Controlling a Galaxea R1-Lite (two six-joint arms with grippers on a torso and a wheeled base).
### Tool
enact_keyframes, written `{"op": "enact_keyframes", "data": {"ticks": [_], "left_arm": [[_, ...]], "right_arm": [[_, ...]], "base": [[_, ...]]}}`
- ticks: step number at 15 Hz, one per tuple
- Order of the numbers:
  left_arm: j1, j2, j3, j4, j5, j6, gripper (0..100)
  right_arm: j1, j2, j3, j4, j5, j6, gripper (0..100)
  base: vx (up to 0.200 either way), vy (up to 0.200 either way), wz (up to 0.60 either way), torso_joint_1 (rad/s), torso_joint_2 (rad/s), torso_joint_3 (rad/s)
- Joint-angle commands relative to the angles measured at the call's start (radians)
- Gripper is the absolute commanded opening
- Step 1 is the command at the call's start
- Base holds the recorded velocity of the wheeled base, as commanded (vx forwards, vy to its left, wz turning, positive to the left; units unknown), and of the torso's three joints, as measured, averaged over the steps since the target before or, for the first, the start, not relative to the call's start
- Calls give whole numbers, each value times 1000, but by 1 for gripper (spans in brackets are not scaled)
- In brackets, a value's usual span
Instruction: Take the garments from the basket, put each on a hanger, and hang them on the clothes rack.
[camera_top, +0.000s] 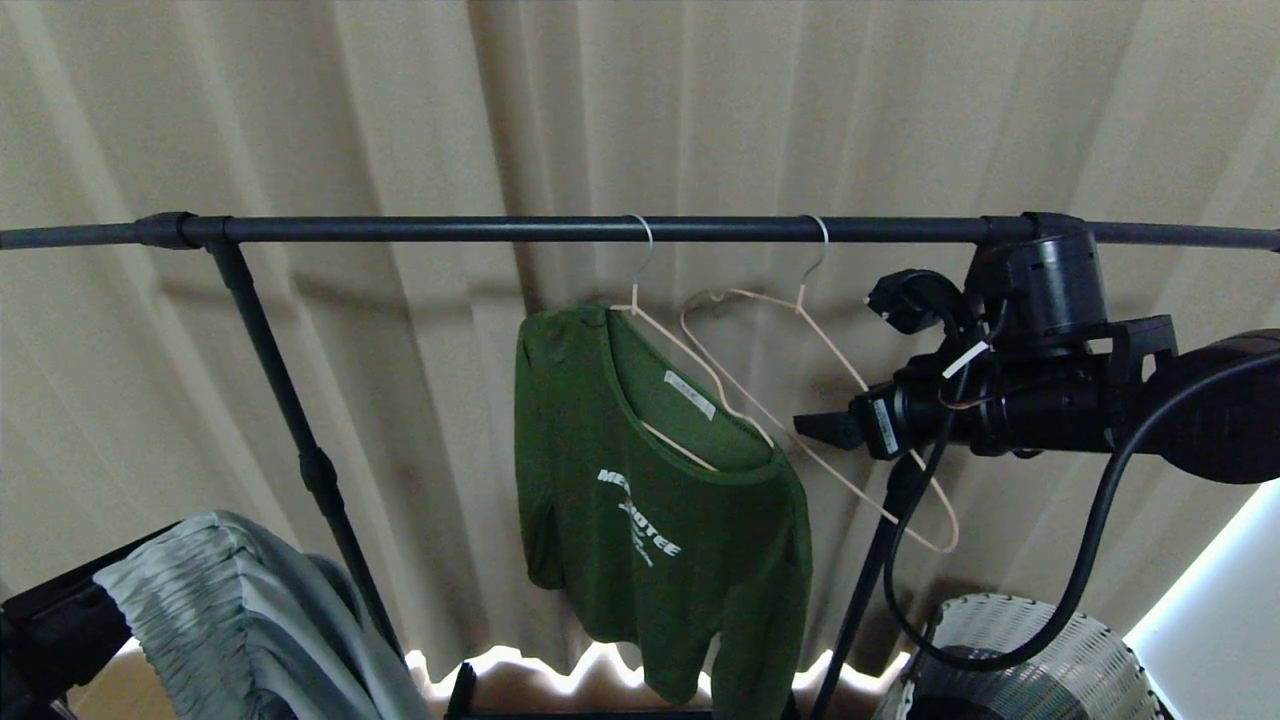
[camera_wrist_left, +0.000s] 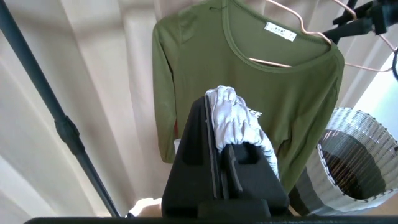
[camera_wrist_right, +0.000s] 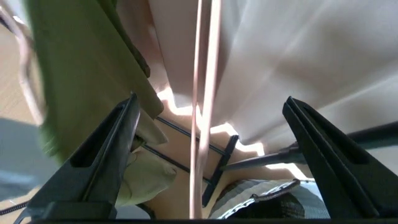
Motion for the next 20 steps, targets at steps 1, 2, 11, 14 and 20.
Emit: {"op": "enact_keyframes", "data": {"ticks": [1, 2, 11, 14, 20], "left_arm": [[0, -3, 0, 0, 0, 0, 0], [0, -3, 0, 0, 0, 0, 0], [0, -4, 0, 0, 0, 0, 0], [0, -9, 3, 0, 0, 2, 0], [1, -7, 2, 0, 0, 6, 0]], "right_arm": [[0, 8, -5, 0, 1, -1, 100], [0, 4, -3, 0, 1, -1, 0], [0, -22, 3, -3, -1, 2, 0], [0, -85, 15, -7, 1, 5, 0], [0, -233, 116, -43, -1, 7, 0]], "base": [[0, 0, 0, 0, 0, 0], [0, 0, 0, 0, 0, 0], [0, 0, 0, 0, 0, 0], [0, 0, 0, 0, 0, 0], [0, 0, 0, 0, 0, 0]]}}
